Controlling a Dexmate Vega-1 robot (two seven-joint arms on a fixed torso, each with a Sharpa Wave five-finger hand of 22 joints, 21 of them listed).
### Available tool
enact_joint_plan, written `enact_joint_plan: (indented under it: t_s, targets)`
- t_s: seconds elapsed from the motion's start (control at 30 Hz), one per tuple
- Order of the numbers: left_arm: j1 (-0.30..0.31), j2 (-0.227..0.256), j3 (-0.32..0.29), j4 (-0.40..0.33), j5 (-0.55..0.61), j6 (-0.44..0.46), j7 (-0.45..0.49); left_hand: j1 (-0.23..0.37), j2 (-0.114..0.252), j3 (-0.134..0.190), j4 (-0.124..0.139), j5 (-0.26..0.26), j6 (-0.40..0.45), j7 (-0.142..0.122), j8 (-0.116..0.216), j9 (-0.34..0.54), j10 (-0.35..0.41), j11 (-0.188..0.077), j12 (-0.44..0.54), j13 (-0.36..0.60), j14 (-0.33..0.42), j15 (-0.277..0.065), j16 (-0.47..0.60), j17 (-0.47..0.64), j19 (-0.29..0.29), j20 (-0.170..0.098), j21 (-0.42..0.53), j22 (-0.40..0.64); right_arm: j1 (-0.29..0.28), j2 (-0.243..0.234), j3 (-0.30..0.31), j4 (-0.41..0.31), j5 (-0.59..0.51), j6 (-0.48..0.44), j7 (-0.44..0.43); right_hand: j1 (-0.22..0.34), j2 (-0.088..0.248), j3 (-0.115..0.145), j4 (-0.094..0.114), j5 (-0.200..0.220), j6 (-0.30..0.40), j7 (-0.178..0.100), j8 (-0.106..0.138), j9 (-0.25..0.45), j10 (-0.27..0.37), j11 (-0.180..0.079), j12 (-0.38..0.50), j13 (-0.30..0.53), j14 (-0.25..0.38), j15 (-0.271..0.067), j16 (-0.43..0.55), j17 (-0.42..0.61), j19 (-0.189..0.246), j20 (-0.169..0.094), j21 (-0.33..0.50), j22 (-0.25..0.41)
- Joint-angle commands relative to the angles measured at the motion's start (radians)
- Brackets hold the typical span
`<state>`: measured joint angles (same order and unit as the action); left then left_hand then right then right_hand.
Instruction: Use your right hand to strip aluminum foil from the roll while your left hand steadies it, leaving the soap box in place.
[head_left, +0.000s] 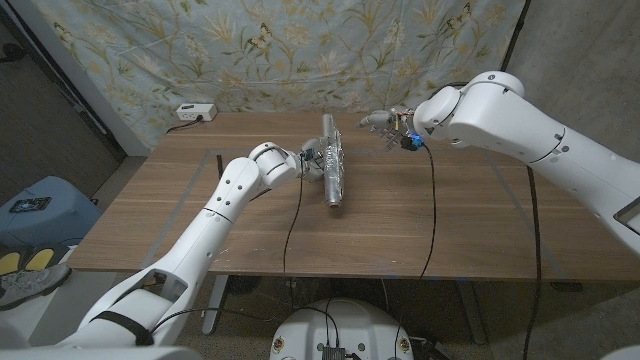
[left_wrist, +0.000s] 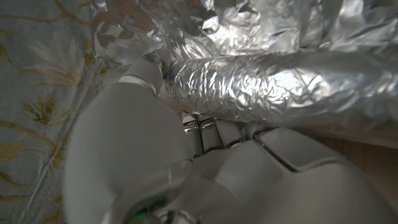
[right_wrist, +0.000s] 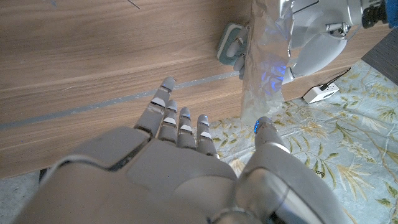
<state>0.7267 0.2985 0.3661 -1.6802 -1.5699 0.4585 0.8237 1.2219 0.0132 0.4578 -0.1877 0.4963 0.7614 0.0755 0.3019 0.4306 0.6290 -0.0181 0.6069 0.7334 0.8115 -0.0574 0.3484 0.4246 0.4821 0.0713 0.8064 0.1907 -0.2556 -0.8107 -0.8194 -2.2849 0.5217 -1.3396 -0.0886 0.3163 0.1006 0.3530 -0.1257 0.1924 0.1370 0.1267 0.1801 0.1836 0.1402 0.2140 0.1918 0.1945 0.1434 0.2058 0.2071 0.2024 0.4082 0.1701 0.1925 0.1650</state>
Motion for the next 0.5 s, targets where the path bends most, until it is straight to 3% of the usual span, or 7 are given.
enact_joint_plan:
  t_s: [0.03, 0.33, 0.5]
  targets:
    - [0.006, -0.02, 0.024, -0.025, 0.069, -0.079, 0.055, 0.032, 0.046, 0.028, 0.023, 0.01, 0.042, -0.012, 0.008, 0.002, 0.021, -0.022, 0.008, 0.003, 0.084, -0.079, -0.004, 0.006, -0.008, -0.001, 0.005, 0.001, 0.081, 0.016, -0.086, -0.021, 0.014, -0.056, -0.042, 0.015, 0.001, 0.001, -0.003, 0.006, -0.009, 0.078, 0.006, 0.005, -0.004, 0.007, 0.004, 0.004, 0.001, 0.01, 0.0, 0.003, 0.013, 0.013, 0.004, 0.006]
    - [-0.003, -0.04, 0.036, -0.02, 0.135, -0.119, 0.065, 0.032, 0.05, 0.029, 0.026, 0.016, 0.035, -0.013, 0.009, 0.0, 0.017, -0.022, 0.01, 0.006, 0.079, -0.074, -0.012, 0.009, -0.018, 0.001, 0.006, 0.002, 0.158, 0.012, -0.166, -0.027, 0.064, -0.056, -0.076, 0.018, 0.004, -0.004, -0.004, 0.006, -0.009, 0.079, 0.009, 0.005, 0.006, 0.007, 0.009, 0.006, 0.011, 0.011, 0.003, 0.004, 0.024, 0.024, 0.006, 0.006]
    - [-0.008, -0.054, 0.035, -0.018, 0.155, -0.129, 0.069, 0.032, 0.051, 0.029, 0.026, 0.019, 0.033, -0.013, 0.009, -0.002, 0.015, -0.021, 0.011, 0.006, 0.076, -0.072, -0.016, 0.01, -0.022, 0.002, 0.007, 0.002, 0.24, 0.013, -0.249, -0.01, 0.108, -0.056, -0.056, 0.04, 0.001, -0.006, -0.016, 0.006, -0.015, 0.08, 0.009, 0.005, 0.003, 0.007, 0.009, 0.007, 0.008, 0.01, 0.0, 0.003, 0.021, 0.029, 0.002, 0.006]
